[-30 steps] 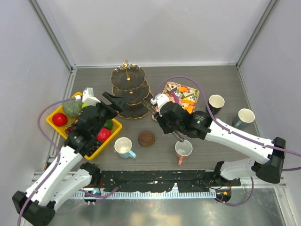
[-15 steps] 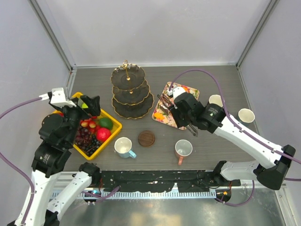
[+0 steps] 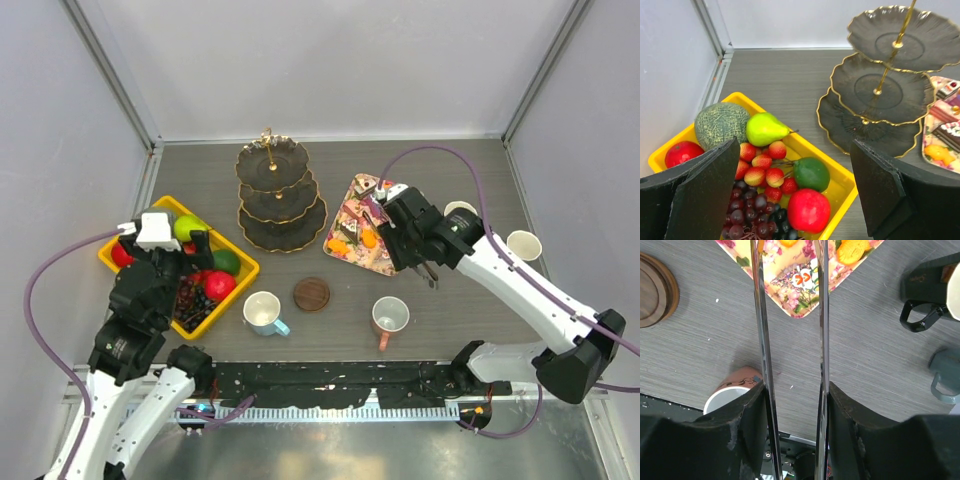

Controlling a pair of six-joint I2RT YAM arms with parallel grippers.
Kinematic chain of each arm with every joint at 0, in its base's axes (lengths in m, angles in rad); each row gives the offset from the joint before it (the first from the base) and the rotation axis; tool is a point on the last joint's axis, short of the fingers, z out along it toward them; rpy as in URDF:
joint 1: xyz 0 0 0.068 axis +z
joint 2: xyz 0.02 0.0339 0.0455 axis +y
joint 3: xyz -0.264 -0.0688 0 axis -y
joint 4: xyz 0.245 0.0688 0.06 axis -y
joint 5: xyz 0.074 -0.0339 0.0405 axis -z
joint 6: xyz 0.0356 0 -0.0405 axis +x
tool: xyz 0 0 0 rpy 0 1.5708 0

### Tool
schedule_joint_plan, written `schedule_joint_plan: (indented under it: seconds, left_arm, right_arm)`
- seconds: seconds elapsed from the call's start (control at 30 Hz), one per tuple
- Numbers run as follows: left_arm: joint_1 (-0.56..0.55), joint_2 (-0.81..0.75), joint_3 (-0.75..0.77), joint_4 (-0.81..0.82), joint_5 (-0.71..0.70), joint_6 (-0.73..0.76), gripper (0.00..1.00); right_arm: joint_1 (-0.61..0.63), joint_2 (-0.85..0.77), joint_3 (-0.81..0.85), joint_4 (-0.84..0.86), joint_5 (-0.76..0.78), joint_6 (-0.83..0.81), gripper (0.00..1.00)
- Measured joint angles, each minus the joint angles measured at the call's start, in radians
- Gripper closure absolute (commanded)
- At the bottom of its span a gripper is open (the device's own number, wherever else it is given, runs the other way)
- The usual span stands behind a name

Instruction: Serve the afternoon tea

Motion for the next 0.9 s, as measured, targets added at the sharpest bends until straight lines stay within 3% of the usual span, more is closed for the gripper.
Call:
schedule_joint_plan:
  seconds: [0.27,0.9]
  left_arm:
    - [0.000,-0.043,-0.127,0.043,-0.080,0.022,0.01]
    - [0.002,-0.092,-0.155,0.101,-0.168,0.031,0.01]
  right_arm:
    - [-0.002,0.134,0.016,0.011,-0.042,0.001,0.47]
    - [-0.002,0.381,0.039,0.113,-0.077,0.019,0.50]
